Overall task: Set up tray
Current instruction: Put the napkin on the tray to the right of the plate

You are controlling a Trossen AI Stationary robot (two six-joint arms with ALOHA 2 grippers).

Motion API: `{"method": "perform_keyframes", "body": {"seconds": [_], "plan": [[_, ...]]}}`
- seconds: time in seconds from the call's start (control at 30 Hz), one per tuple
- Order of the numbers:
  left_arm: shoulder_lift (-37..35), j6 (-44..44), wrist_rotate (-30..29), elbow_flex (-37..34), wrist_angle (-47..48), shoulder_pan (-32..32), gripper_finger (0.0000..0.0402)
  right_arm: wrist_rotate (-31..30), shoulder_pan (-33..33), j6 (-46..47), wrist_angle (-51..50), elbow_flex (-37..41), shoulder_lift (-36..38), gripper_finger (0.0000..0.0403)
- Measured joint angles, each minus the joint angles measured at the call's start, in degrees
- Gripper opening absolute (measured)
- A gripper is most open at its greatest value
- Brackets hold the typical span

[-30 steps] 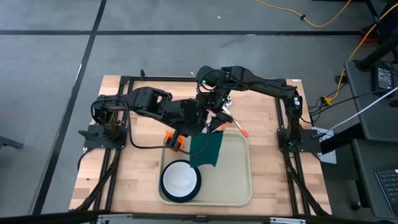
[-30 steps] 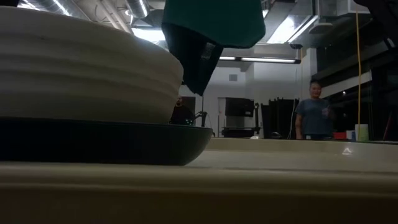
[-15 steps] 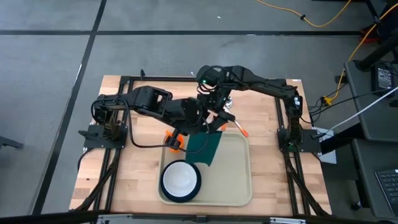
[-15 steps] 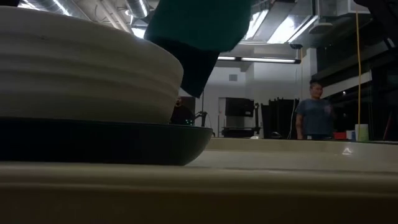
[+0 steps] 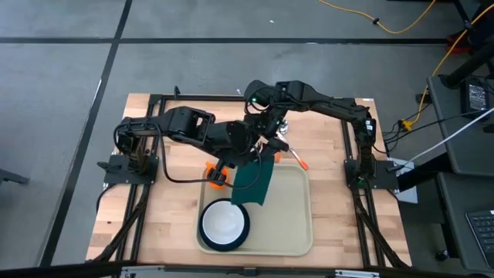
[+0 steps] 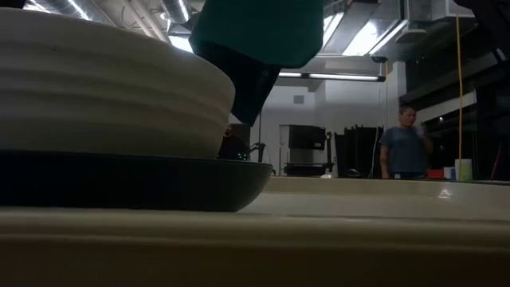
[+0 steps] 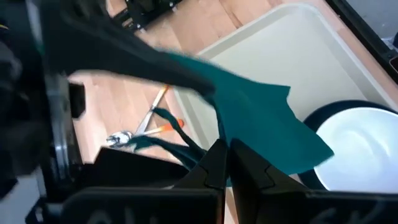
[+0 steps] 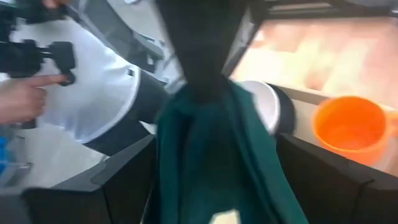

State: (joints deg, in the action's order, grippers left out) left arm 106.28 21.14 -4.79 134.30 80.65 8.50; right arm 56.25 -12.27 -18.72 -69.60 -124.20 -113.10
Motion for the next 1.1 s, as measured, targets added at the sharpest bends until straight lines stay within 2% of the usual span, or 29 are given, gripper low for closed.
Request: {"method": "perform_keyframes", "body": {"seconds": [0.27, 0.93, 1.1], "plan": [[0.0, 0.9, 0.0, 0.0, -1.6, -0.8, 0.0001, -2.7, 0.0, 0.2, -0.2, 0.0, 0.0, 0.0332], [0.5, 1.6, 0.9, 0.1, -1.1, -3.6, 0.0001, 0.0, 1.0, 0.1, -2.7, 0.1, 0.0, 0.0332], [0.8, 2.1, 1.3, 0.0, -1.4, -4.1, 0.0001, -5.9, 0.9, 0.6, -2.1, 0.1, 0.0, 0.0311]]}}
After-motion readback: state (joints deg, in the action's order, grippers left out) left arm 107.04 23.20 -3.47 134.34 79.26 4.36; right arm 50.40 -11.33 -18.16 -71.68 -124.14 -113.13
